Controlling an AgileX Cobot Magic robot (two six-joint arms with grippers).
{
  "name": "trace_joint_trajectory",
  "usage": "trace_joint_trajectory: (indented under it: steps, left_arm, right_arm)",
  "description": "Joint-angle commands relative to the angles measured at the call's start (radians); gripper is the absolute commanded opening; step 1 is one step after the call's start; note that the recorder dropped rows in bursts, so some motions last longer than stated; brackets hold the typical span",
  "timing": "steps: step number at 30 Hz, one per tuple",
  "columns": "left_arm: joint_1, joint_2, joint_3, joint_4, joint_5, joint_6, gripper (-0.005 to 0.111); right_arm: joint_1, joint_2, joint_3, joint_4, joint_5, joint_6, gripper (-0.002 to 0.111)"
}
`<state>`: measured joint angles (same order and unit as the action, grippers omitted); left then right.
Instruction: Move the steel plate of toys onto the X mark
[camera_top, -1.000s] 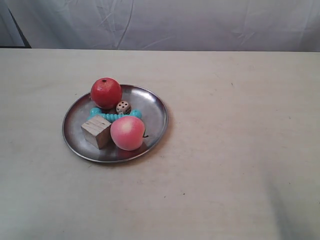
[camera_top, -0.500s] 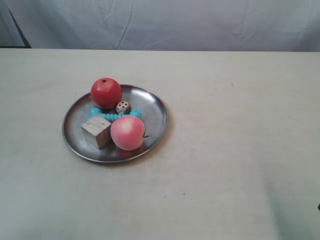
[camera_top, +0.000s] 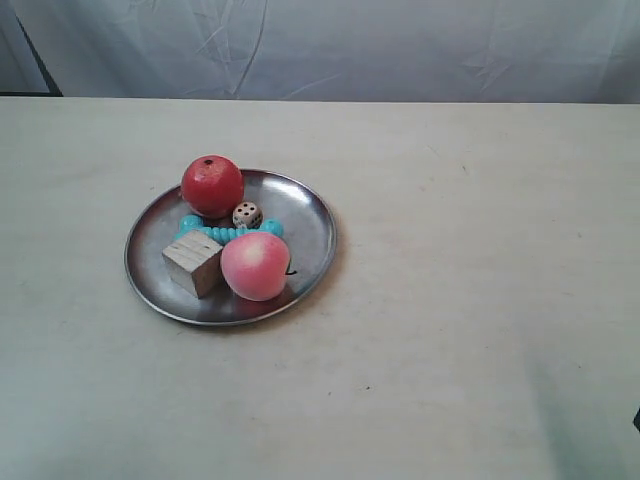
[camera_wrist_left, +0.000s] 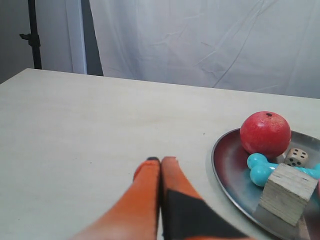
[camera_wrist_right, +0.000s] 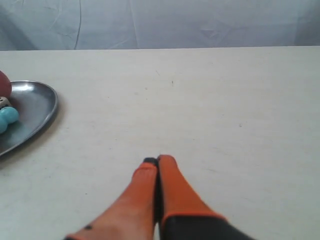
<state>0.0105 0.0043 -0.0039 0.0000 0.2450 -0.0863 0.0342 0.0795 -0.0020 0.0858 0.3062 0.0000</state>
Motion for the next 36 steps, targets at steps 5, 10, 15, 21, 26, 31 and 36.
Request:
trace_joint_trajectory:
  steps: [5, 10, 15, 21, 26, 31, 36]
  left_arm:
    - [0.007, -0.004, 0.004, -0.007, -0.012, -0.001, 0.000]
    - [0.007, -0.004, 0.004, -0.007, -0.012, -0.001, 0.000]
    - [0.007, -0.004, 0.004, -0.007, -0.012, -0.001, 0.000]
    - [0.007, -0.004, 0.004, -0.007, -0.012, -0.001, 0.000]
    - [0.007, -0.004, 0.004, -0.007, -0.012, -0.001, 0.000]
    - [0.007, -0.004, 0.004, -0.007, -0.012, -0.001, 0.000]
    - [0.007, -0.004, 0.004, -0.007, -0.012, -0.001, 0.000]
  right_arm:
    - [-0.007, -0.004, 0.002, 0.038, -0.003, 0.000, 0.000]
    - [-0.007, -0.004, 0.002, 0.044, -0.003, 0.000, 0.000]
    - [-0.007, -0.004, 0.002, 0.044, -0.003, 0.000, 0.000]
    - [-0.007, -0.004, 0.002, 0.044, -0.003, 0.000, 0.000]
    - [-0.007, -0.004, 0.002, 0.044, -0.003, 0.000, 0.000]
    - [-0.007, -0.004, 0.002, 0.044, -0.003, 0.000, 0.000]
    - [-0.007, -0.004, 0.002, 0.044, -0.003, 0.000, 0.000]
